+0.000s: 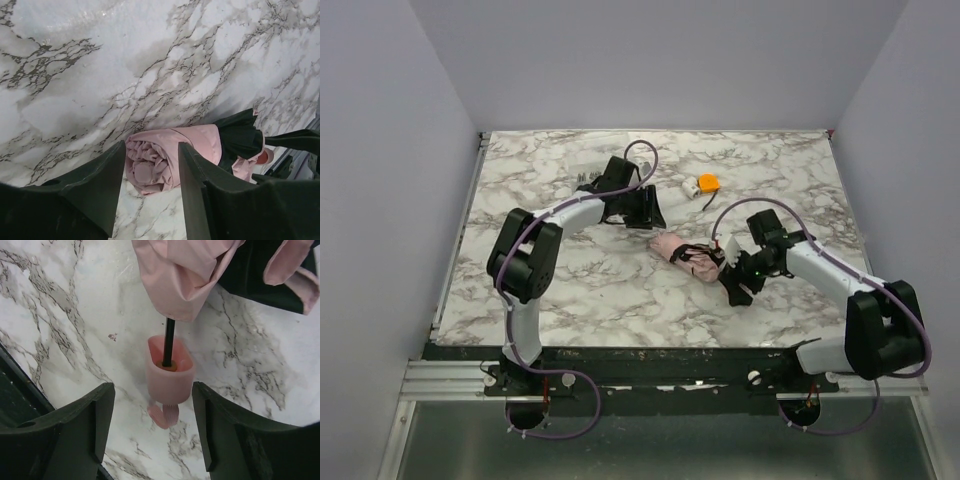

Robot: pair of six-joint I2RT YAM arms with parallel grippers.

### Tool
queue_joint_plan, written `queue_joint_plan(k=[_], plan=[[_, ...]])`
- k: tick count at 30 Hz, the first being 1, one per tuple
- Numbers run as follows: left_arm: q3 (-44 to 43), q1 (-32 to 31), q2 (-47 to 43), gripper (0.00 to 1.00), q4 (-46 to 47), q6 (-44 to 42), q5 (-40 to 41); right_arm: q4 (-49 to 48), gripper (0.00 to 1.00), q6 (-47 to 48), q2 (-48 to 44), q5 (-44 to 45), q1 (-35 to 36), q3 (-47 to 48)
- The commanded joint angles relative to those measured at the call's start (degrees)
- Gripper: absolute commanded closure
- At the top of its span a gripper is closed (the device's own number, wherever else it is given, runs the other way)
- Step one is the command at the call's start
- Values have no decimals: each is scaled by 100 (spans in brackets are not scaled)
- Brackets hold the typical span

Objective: Put away the umbrella

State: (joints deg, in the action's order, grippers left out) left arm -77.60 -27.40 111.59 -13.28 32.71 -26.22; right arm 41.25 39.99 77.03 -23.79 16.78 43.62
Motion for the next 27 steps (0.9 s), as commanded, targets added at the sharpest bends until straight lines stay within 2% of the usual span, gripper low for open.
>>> queue_joint_plan(k=[1, 2, 4, 6, 8, 13, 17, 22, 23, 24, 27], plan=[[-179, -47, 378, 55, -193, -115, -472, -281, 36, -9, 228, -391, -25, -64], [-219, -63, 442, 58, -224, -129, -528, -370, 43, -50, 249, -398, -25, -55], [-325, -79, 590, 68, -288, -172, -708, -442, 65, -98, 320, -426, -28, -5], [-429, -104, 675, 78, -329, -206, -897, -474, 83, -130, 417, -509, -23, 48], [-541, -172, 755, 82, -432, -293, -1037, -504, 92, -191, 497, -619, -25, 145], [-571, -417, 813, 86, -475, -344, -1270, -872, 100, -782, 832, -603, -28, 638], [-516, -558, 864, 87, -413, -280, -1328, -1153, 100, -1240, 1268, -500, -25, 1082], [-435, -576, 821, 87, -213, -160, -1407, -1181, 100, -1245, 1557, -660, -25, 1109], [-446, -564, 767, 85, -206, -144, -1312, -923, 95, -1157, 1584, -674, -25, 1186], [-423, -530, 658, 82, -168, -106, -1198, -613, 85, -941, 1572, -745, -33, 1282], [-447, -360, 180, 69, -43, 5, -848, 226, 44, -269, 1148, -688, -135, 1310]])
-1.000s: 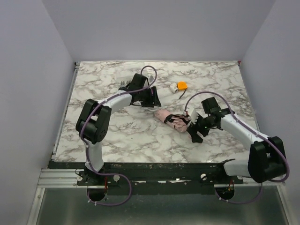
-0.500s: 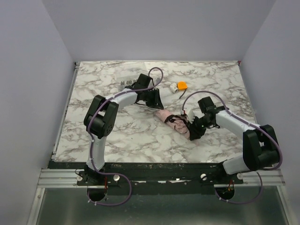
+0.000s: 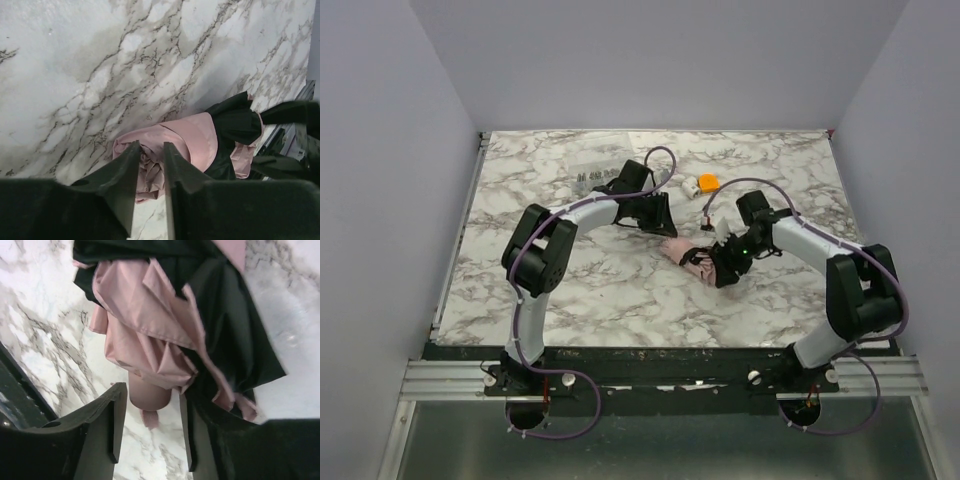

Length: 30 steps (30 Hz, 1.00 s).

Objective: Put away the umbrella

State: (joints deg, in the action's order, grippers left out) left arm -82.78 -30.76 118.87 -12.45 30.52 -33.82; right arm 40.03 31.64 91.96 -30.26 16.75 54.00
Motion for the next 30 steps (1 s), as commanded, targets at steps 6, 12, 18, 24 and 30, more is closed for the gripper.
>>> queue_joint_plan(k=[6, 12, 18, 24, 30], plan=[[-679, 261, -1329, 53, -423, -13, 549, 635, 10, 866, -1589, 489, -295, 259], [-223, 296, -2630, 51, -231, -692, 1549, 297, 0, 730, -1174, -334, -251, 1156], [2742, 524, -5461, 2, 1043, -1032, 3039, 236, 0, -124, 534, -549, 315, 2366], [5144, 1200, -8253, 1, 1267, -535, 2857, 320, 1, -580, 1582, -657, 686, 2568], [5767, 1222, -9648, 2, 525, -168, 2656, 249, 10, -761, 1905, -516, 786, 2295]])
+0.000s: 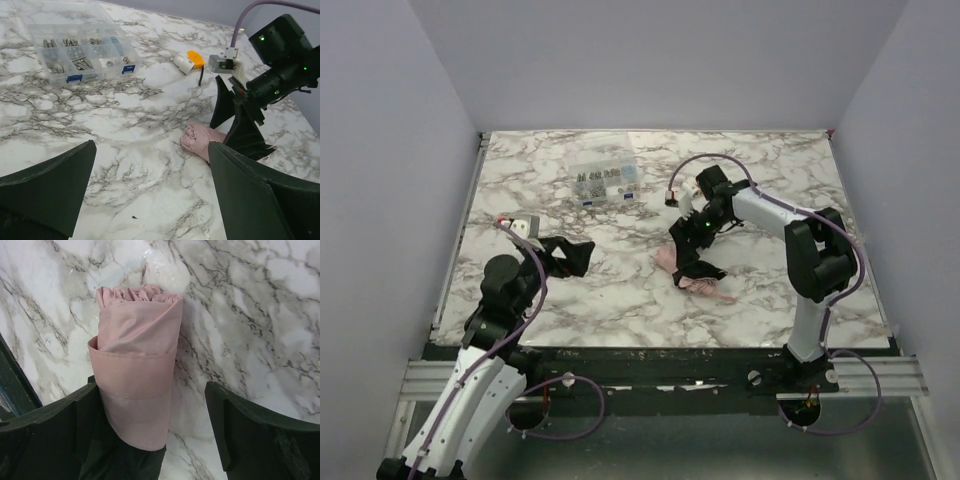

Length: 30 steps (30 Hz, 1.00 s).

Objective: Put away the umbrella

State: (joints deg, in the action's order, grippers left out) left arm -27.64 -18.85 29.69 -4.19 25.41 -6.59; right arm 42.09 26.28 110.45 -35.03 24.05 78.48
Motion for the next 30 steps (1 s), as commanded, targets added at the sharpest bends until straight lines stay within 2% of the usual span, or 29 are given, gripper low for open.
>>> queue_joint_plan(k=[1, 2, 4, 9, 11, 12, 15, 18, 21, 25, 30], plan=[[312, 31, -897, 1, -347, 405, -102, 82, 16, -208, 47, -105, 61, -231], [393, 31, -1007, 2, -382, 471, -124, 127, 23, -186, 38, -173, 64, -289], [475, 31, -1178, 1, -459, 579, -171, 203, 27, -146, -3, -296, 62, -451], [627, 31, -1364, 2, -540, 795, -305, 61, 23, -235, -86, -465, 64, -903], [656, 31, -1407, 1, -540, 864, -330, 16, 27, -282, -60, -459, 64, -935], [665, 31, -1426, 2, -546, 881, -336, -21, 32, -327, -54, -455, 64, -912], [668, 31, -1486, 2, -566, 930, -368, -210, 61, -576, -136, -235, 56, -780], [664, 31, -1533, 2, -623, 931, -354, -692, 74, -869, -524, 635, 25, -780], [675, 36, -1543, 2, -647, 931, -352, -1384, 80, -988, -1074, 2071, 27, -867], [671, 32, -1506, 2, -628, 940, -354, -2075, 77, -738, -1374, 3748, 59, -897], [659, 30, -1477, 2, -634, 940, -369, -2367, 61, -303, -922, 5052, 268, -931]])
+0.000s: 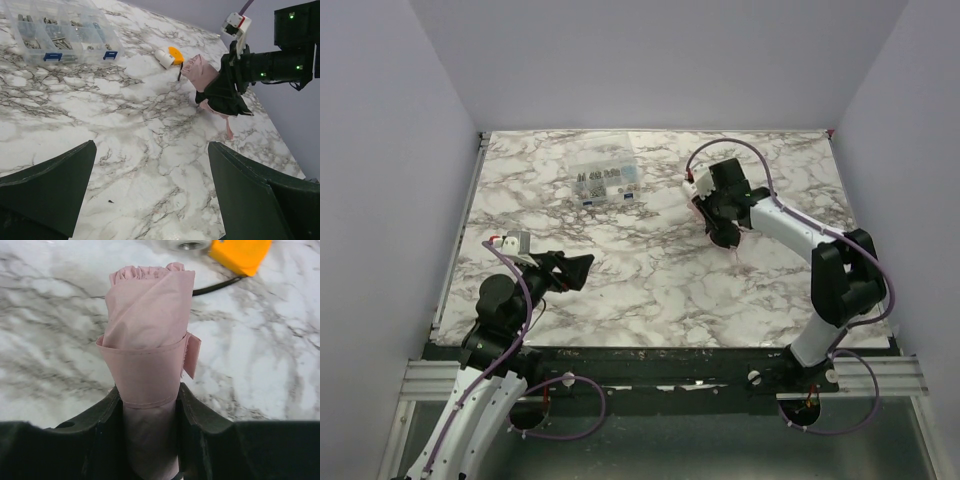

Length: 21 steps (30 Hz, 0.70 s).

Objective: Put away the umbrella

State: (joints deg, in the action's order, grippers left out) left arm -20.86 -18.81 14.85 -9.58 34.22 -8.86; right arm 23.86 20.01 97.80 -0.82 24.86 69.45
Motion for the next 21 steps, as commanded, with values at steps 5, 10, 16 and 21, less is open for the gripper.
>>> queue_joint_plan(k=[5, 10, 16, 21], plan=[[-44, 31, -30, 1, -184, 51, -126, -25, 36, 52, 562, 960, 652, 16], [-114, 28, -96, 2, -330, -29, -55, 1069, 19, -281, 91, -1661, 722, 473], [-104, 29, -5, 2, -180, 49, -139, 1965, 12, -248, -83, -3633, 720, 745], [-108, 34, 4, 2, -132, 76, -254, 1734, 12, -325, -217, -3253, 495, 822]])
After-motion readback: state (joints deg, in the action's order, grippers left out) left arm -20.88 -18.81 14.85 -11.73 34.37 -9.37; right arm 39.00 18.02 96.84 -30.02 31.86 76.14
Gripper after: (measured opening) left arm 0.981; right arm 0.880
